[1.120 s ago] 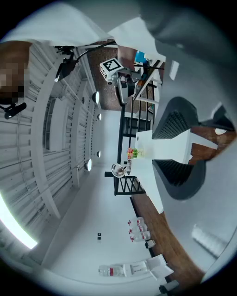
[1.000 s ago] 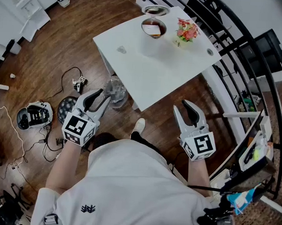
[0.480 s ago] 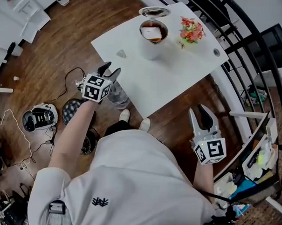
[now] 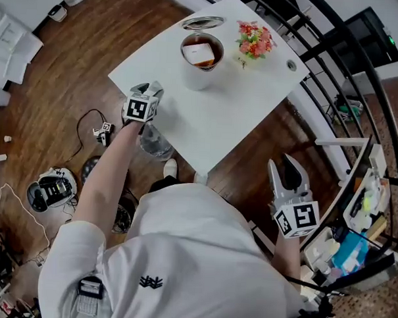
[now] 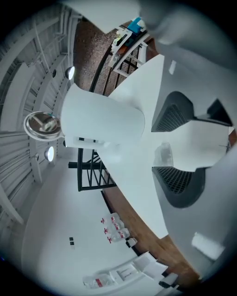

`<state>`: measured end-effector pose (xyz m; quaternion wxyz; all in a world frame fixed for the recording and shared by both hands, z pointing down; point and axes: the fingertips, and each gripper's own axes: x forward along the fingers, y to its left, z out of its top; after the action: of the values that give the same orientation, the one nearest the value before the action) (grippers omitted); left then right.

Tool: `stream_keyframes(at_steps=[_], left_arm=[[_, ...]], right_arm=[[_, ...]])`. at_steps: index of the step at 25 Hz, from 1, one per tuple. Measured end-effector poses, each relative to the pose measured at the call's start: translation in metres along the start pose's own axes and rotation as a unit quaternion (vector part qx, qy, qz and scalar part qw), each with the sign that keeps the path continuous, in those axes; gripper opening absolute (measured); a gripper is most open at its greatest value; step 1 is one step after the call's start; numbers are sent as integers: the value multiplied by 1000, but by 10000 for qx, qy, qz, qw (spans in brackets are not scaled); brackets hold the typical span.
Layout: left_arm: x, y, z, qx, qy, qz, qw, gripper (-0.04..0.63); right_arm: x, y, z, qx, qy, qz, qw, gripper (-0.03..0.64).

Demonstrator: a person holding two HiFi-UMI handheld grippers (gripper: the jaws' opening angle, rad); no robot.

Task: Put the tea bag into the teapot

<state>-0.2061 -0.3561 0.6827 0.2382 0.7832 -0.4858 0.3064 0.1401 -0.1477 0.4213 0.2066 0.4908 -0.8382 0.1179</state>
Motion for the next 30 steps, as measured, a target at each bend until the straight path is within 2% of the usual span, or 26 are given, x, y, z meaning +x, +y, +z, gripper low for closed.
stream_keyframes(at_steps=[6, 10, 11, 12, 15, 21, 25, 30], left_arm=[[40, 12, -20, 13, 443, -19, 9990, 216], [50, 19, -29, -44, 558, 68, 9984, 213], [50, 21, -31, -34, 563, 112, 9983, 180], [50, 23, -31, -15, 553, 145, 9984, 112], [46, 24, -28, 78, 473, 135, 9988, 52], [24, 14, -11, 251, 190, -17, 9995, 44], [-1, 4, 13, 507, -35, -101, 9987, 44], [-44, -8, 37, 599, -343, -177, 9975, 43]], right_arm=[[9, 2, -5, 89, 198, -99, 9997, 120], [19, 4, -2, 32, 265, -70, 9996, 120], [22, 6, -2, 15, 279, -63, 9996, 120], [24, 7, -1, -5, 292, -56, 9996, 120], [28, 11, -1, -47, 320, -25, 9995, 120], [28, 14, 6, -110, 229, -4, 9997, 119], [29, 15, 8, -87, 126, 47, 9999, 118], [23, 22, 10, -121, 57, 142, 9998, 118]])
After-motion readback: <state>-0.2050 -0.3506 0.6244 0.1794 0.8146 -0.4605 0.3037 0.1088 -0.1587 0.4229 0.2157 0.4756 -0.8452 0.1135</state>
